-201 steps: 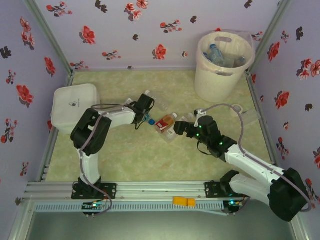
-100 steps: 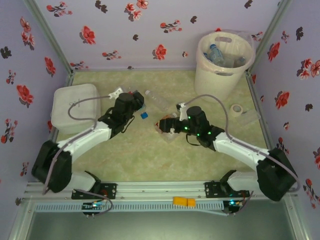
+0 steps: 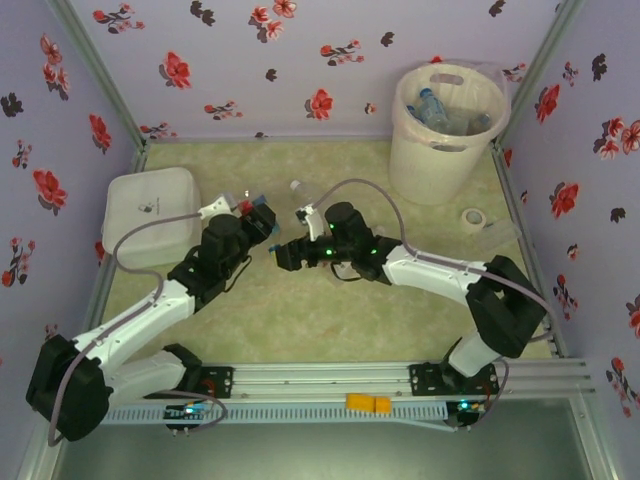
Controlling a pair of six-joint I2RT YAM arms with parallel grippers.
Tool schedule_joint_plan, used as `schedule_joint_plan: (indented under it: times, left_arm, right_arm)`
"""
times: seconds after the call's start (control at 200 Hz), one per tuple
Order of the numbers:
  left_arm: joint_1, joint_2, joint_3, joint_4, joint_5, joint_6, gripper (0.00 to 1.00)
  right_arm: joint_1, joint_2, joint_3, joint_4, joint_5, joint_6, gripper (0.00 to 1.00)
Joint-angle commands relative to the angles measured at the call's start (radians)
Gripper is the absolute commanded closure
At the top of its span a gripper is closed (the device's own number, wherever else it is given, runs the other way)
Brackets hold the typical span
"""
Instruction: Put the plastic bottles in the bin
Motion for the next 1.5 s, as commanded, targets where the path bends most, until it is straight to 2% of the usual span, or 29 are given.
schedule_joint_plan:
  times: [0.0, 0.345, 0.46, 0.555, 0.68, 0.695, 0.905, 1.085, 1.3, 1.49]
  left_arm:
    - [-0.015, 0.003, -0.024, 0.075, -0.009, -0.037, 0.49]
    - [-0.041, 0.016, -0.041, 0.116, -0.013, -0.069, 0.48]
    - [-0.044, 0.012, -0.043, 0.123, -0.013, -0.076, 0.44]
    - [-0.048, 0.007, -0.038, 0.120, -0.013, -0.076, 0.34]
    - [-0.050, -0.009, -0.026, 0.098, -0.015, -0.084, 0.02]
    - [-0.050, -0.012, -0.026, 0.095, -0.015, -0.085, 0.00]
    - [-0.044, -0.105, -0.013, 0.004, -0.070, -0.018, 0.00]
    - [0.019, -0.254, -0.027, -0.127, -0.160, 0.063, 0.00]
    - [0.114, -0.407, -0.141, -0.187, -0.175, 0.108, 0.00]
    - [0.146, -0.406, -0.208, -0.197, -0.145, 0.108, 0.00]
  right_arm:
    - [0.018, 0.029, 0.020, 0.093, -0.018, 0.032, 0.31]
    - [0.019, 0.052, 0.009, 0.101, 0.041, 0.040, 0.58]
    - [0.020, 0.048, -0.003, 0.110, 0.053, 0.036, 0.68]
    - [0.020, 0.042, -0.007, 0.110, 0.062, 0.034, 0.71]
    - [0.018, 0.034, -0.003, 0.085, 0.088, 0.027, 0.72]
    - [0.017, 0.032, -0.002, 0.081, 0.094, 0.024, 0.72]
    - [-0.018, -0.014, -0.003, -0.024, 0.140, -0.015, 0.73]
    - [-0.089, -0.113, 0.020, -0.199, 0.197, -0.101, 0.74]
    - [-0.213, -0.227, 0.177, -0.515, 0.360, -0.262, 0.74]
    - [-0.377, -0.220, 0.392, -0.709, 0.452, -0.348, 0.74]
